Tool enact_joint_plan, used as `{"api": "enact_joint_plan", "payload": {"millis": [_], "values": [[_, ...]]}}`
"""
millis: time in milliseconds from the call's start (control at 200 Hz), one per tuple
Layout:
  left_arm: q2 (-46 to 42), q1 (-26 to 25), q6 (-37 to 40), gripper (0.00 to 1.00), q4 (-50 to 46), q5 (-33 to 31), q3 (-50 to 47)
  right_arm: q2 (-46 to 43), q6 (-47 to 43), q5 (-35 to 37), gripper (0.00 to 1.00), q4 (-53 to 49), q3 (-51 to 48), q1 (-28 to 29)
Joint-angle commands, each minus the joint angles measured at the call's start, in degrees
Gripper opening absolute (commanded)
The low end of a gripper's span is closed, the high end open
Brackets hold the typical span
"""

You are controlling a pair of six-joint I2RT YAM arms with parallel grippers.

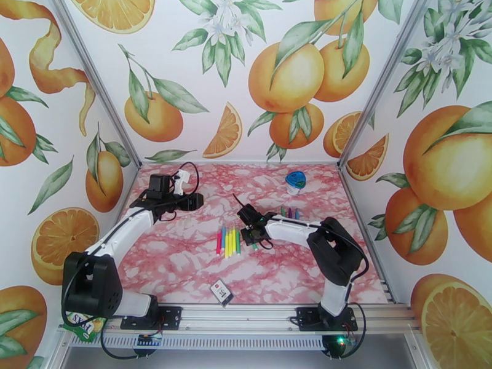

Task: Open the pen caps

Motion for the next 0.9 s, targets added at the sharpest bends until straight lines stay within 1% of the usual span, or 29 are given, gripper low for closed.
{"api": "enact_joint_plan", "payload": {"millis": [0, 120, 270, 385, 570, 896], "values": [[1.23, 0.06, -1.03, 0.73, 2.82, 4.81, 1.35, -0.46, 0.6, -0.71, 0.14, 2.66, -1.37, -0.45], [2.39, -0.12, -2.23, 0.73, 3.82, 7.89, 1.98, -3.57, 0.55, -2.11, 0.12, 6.79, -3.51, -1.19], [4.94, -1.03, -5.74, 0.72, 7.37, 14.67, 2.64, -7.92, 2.99, -8.92, 0.09, 15.24, -7.52, -3.97], [5.81, -2.99, -6.7, 0.72, 9.49, 15.39, 2.74, -10.45, 4.17, -13.1, 0.07, 21.32, -10.23, -5.69], [7.61, -5.19, -7.93, 0.72, 10.65, 16.44, 3.96, -13.66, 4.49, -15.07, 0.06, 27.69, -12.77, -6.35], [10.99, -8.26, -10.01, 0.68, 12.87, 19.67, 6.29, -18.09, 4.3, -19.16, 0.06, 38.47, -15.98, -6.29]]}}
